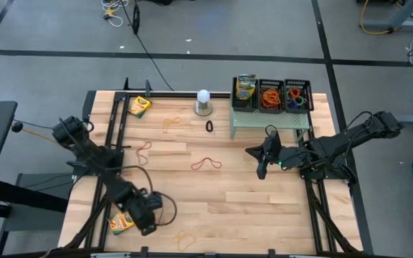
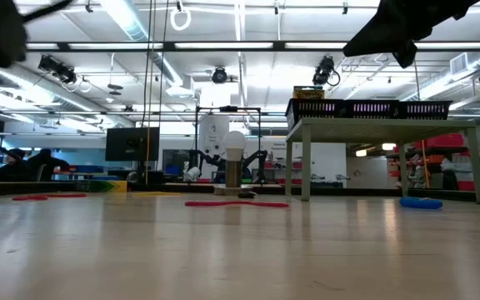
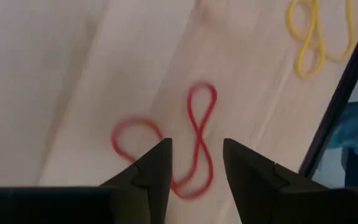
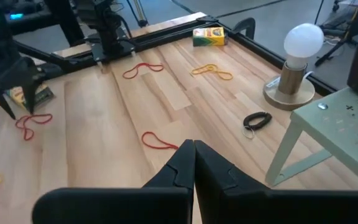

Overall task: Pick & Place Office Desk Supplies
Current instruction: Put the bottom red rubber band into the middle basket on the shelf

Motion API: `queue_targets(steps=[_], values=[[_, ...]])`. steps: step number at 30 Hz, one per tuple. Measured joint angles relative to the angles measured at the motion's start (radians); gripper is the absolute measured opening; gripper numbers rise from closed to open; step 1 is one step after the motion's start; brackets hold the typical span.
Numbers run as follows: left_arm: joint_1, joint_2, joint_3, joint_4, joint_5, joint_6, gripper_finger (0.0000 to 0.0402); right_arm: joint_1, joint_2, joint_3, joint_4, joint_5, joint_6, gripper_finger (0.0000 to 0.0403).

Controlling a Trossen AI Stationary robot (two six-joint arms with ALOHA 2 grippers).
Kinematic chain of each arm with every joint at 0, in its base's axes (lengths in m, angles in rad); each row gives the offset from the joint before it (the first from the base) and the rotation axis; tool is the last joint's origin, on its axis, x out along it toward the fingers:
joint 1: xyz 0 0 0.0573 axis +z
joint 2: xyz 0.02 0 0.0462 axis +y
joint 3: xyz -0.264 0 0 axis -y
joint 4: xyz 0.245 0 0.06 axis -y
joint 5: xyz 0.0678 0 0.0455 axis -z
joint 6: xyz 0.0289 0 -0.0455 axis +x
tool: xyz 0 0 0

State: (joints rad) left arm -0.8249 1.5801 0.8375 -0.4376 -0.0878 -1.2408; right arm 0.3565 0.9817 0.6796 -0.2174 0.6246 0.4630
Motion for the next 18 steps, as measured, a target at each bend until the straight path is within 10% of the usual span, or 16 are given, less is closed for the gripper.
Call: queue_targets(steps=[18], values=[[-0.065,0.163,0.066,-0.093,0.075,-0.371,0.0146,0.000,0.000,0.000,-0.012,0.001,-0.085,0.0007]])
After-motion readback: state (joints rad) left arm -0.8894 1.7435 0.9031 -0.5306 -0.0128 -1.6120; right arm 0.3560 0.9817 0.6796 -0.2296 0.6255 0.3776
